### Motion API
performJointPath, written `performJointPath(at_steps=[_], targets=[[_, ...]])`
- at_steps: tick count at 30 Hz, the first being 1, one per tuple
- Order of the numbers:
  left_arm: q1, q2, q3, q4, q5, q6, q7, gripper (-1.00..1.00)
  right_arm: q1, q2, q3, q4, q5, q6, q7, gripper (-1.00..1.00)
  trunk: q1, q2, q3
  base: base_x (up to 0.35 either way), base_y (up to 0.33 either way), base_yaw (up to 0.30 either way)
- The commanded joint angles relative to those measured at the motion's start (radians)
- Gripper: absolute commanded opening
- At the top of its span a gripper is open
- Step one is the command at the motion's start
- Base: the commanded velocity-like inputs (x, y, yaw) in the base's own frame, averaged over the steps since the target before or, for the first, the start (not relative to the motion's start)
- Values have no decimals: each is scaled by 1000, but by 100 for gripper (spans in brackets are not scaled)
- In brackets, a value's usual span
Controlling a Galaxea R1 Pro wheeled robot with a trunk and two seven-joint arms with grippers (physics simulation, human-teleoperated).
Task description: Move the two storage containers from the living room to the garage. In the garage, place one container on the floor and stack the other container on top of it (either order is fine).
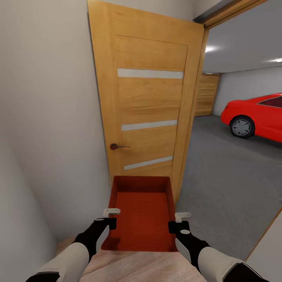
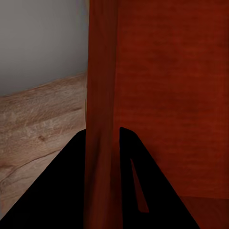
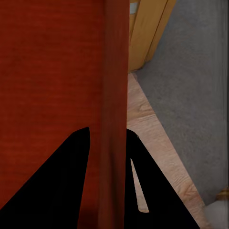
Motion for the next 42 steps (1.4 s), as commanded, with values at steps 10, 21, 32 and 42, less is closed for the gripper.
performJointPath(at_steps=[10, 21, 32, 42], targets=[[-1, 1, 24, -52, -21, 8, 3, -100, -1, -1, 8, 10, -15, -5, -1, -100, 1, -2, -13, 100, 6, -218], [-1, 1, 24, -52, -21, 8, 3, -100, -1, 0, 8, 10, -15, -5, -1, -100, 1, -2, -25, 90, 0, -219], [-1, 1, 24, -52, -21, 8, 3, -100, -1, -1, 7, 10, -15, -5, -1, -100, 1, -2, -37, 90, 0, -219], [-1, 1, 24, -52, -21, 9, 3, -100, -1, -1, 8, 9, -15, -5, -1, -100, 1, -2, -39, 29, 0, -43]])
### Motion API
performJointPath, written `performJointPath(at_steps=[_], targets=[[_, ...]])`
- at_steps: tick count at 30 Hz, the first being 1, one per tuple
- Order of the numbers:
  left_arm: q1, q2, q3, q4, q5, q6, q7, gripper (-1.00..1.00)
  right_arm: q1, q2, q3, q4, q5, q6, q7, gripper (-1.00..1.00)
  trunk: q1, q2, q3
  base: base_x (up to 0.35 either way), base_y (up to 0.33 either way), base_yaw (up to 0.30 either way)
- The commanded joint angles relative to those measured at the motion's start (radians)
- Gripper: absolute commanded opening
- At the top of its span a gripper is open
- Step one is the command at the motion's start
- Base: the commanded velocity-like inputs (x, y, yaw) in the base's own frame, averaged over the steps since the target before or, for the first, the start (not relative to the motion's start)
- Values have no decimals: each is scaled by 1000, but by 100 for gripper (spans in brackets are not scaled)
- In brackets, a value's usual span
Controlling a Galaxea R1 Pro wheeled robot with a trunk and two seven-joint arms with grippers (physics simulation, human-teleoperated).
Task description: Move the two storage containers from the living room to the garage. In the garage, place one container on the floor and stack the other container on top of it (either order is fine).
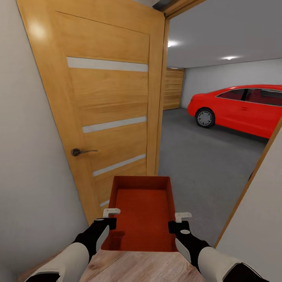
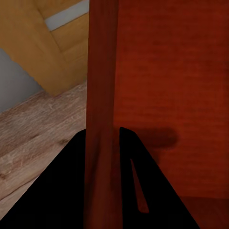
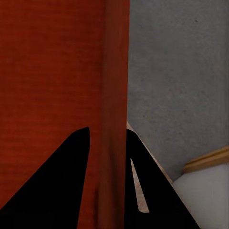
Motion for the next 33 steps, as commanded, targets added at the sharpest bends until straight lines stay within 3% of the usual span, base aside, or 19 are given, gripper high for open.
performJointPath(at_steps=[1, 10, 16, 33], targets=[[-1, 1, 24, -51, -21, 8, 3, -100, -1, -1, 8, 9, -15, -5, -2, -100, 0, -2, -2, 1, 0, -2], [-1, 1, 25, -51, -20, 11, 3, -100, -1, -1, 7, 9, -15, -5, -1, -100, 0, -2, -2, 0, 4, 0], [-1, 1, 23, -50, -16, 14, 2, -100, -1, -1, 8, 9, -15, -5, -2, -100, 0, -2, -2, 0, 239, 0], [-1, 1, 23, -53, -22, 12, 2, -100, -1, 0, 7, 9, -15, -5, -2, -100, 0, -2, 7, 0, 29, -192]])
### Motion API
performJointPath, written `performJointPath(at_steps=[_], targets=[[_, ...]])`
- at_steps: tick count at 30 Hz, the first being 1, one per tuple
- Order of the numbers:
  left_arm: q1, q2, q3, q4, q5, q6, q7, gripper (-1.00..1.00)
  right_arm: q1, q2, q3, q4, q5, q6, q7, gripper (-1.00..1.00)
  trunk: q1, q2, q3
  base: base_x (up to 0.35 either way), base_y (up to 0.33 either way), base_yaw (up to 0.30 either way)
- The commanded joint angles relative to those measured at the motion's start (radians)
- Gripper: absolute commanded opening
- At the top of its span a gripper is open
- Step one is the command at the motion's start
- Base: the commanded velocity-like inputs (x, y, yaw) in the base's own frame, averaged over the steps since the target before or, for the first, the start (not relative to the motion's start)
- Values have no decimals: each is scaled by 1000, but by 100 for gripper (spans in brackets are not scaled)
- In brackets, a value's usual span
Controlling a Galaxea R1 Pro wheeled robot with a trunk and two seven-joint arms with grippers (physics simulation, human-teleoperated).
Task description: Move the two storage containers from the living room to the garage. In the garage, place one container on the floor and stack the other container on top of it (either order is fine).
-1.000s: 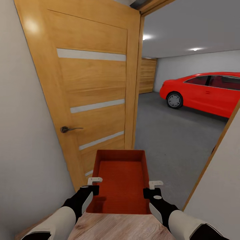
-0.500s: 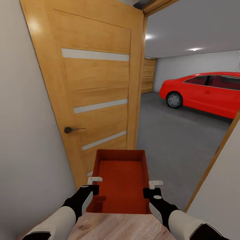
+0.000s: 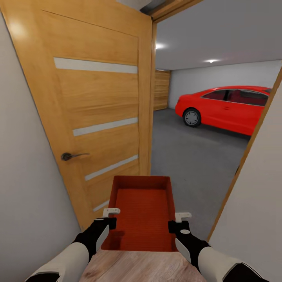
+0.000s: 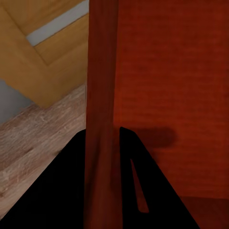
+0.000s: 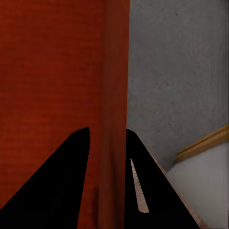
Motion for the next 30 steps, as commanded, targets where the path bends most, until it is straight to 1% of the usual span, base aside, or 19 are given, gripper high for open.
performJointPath(at_steps=[1, 17, 30], targets=[[-1, 1, 22, -48, -19, 8, 3, -100, -1, -1, 9, 11, -15, -5, -1, -100, 0, -2, -1, 0, 0, -210], [-1, 1, 21, -49, -19, 8, 3, -100, -1, -1, 9, 10, -15, -3, -1, -100, 0, -2, 8, 0, 0, -200], [-1, 1, 22, -49, -19, 8, 3, -100, -1, 0, 9, 11, -15, -3, -1, -100, 0, -2, 10, 0, 0, -11]])
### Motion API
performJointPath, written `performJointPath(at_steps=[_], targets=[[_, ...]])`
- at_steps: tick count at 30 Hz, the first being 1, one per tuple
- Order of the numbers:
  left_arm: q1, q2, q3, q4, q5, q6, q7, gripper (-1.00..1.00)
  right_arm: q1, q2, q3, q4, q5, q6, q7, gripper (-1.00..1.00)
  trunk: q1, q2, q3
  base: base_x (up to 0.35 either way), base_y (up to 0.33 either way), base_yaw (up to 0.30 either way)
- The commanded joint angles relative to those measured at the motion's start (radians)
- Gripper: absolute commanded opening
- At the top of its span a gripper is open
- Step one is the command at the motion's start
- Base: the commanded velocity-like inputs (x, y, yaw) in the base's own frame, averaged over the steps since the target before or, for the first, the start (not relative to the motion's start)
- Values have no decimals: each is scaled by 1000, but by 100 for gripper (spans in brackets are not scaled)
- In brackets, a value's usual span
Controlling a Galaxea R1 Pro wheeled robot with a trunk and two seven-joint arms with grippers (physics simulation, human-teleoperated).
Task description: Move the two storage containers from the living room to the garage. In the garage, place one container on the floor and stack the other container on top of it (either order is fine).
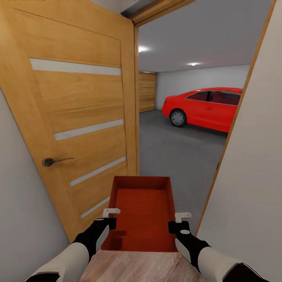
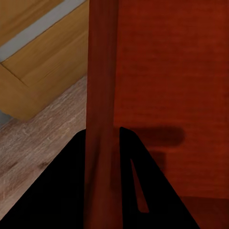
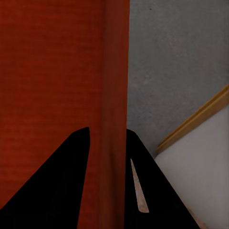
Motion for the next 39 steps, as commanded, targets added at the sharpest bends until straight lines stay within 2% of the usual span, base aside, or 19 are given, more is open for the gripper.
performJointPath(at_steps=[1, 26, 34, 39], targets=[[-1, 0, 22, -52, -20, 8, 3, -100, -1, -1, 9, 7, -16, -5, -2, -100, 0, -2, -1, 0, 0, 0], [-1, 0, 22, -52, -20, 8, 3, -100, -1, -1, 10, 7, -16, -5, -2, -100, 0, -2, 19, 0, 3, 0], [-1, 0, 22, -50, -20, 8, 3, -100, -1, -2, 10, 7, -16, -5, -2, -100, 0, -2, 19, 82, 260, 0], [-1, 0, 22, -53, -20, 8, 3, -100, -1, -1, 9, 7, -16, -5, -2, -100, 0, -2, 19, 49, 130, -160]])
